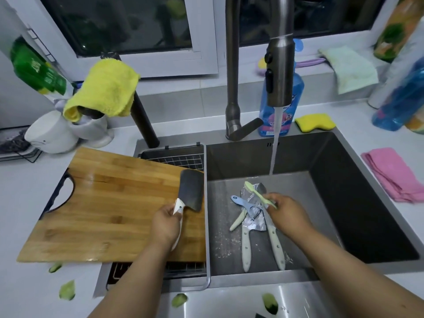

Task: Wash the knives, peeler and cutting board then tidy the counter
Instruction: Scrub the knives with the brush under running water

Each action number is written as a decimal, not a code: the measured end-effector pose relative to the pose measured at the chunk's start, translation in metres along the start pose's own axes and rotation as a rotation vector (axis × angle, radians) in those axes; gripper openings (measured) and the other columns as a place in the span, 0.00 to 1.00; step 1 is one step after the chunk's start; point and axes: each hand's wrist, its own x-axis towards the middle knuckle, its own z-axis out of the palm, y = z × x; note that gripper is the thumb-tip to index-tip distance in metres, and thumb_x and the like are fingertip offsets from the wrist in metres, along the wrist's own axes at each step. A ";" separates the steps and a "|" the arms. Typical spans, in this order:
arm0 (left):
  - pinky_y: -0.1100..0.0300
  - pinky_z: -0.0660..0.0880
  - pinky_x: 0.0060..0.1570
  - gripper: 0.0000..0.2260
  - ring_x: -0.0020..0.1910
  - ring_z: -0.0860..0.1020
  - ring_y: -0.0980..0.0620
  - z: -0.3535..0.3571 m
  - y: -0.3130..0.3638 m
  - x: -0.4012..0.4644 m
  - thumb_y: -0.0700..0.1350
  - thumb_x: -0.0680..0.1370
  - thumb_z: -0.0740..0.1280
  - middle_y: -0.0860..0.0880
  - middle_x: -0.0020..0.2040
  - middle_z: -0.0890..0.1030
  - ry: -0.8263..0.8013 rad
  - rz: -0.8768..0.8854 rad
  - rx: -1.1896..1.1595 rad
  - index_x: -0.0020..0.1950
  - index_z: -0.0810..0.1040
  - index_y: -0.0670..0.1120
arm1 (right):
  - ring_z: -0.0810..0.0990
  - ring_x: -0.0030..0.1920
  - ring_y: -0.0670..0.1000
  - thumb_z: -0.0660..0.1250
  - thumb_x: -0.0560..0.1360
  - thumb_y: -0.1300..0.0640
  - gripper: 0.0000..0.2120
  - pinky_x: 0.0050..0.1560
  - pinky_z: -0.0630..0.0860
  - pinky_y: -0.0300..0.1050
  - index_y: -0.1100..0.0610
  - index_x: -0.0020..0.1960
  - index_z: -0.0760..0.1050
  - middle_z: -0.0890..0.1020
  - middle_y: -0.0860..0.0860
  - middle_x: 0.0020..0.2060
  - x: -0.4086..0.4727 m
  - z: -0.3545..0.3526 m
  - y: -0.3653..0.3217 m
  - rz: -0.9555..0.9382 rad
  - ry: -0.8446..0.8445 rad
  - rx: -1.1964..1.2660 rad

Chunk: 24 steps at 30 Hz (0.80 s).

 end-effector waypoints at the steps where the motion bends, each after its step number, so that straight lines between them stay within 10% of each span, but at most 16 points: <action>1: 0.64 0.69 0.37 0.07 0.40 0.76 0.53 0.001 -0.001 0.000 0.39 0.78 0.66 0.50 0.41 0.80 0.011 0.029 0.050 0.56 0.80 0.43 | 0.81 0.50 0.54 0.64 0.76 0.54 0.14 0.51 0.76 0.45 0.46 0.60 0.77 0.83 0.50 0.53 0.000 0.000 0.001 0.005 0.001 0.002; 12: 0.63 0.62 0.28 0.13 0.36 0.74 0.50 0.011 -0.001 -0.002 0.48 0.75 0.71 0.47 0.41 0.81 0.093 0.099 0.510 0.56 0.82 0.44 | 0.80 0.54 0.53 0.65 0.76 0.56 0.15 0.48 0.71 0.39 0.48 0.62 0.77 0.82 0.50 0.55 0.000 -0.002 0.012 0.021 0.008 0.006; 18: 0.59 0.69 0.41 0.12 0.45 0.77 0.49 0.018 0.046 -0.015 0.46 0.79 0.64 0.45 0.49 0.81 0.332 0.383 0.402 0.58 0.79 0.43 | 0.81 0.50 0.53 0.65 0.76 0.57 0.14 0.46 0.73 0.41 0.47 0.60 0.78 0.83 0.50 0.52 0.004 -0.011 0.027 0.075 -0.007 0.062; 24: 0.58 0.71 0.42 0.07 0.45 0.80 0.43 0.113 0.080 -0.033 0.41 0.75 0.64 0.43 0.42 0.84 -0.168 0.356 0.452 0.41 0.81 0.43 | 0.80 0.51 0.56 0.64 0.74 0.60 0.15 0.47 0.72 0.40 0.50 0.60 0.78 0.83 0.54 0.52 0.021 -0.022 0.052 0.169 -0.048 0.072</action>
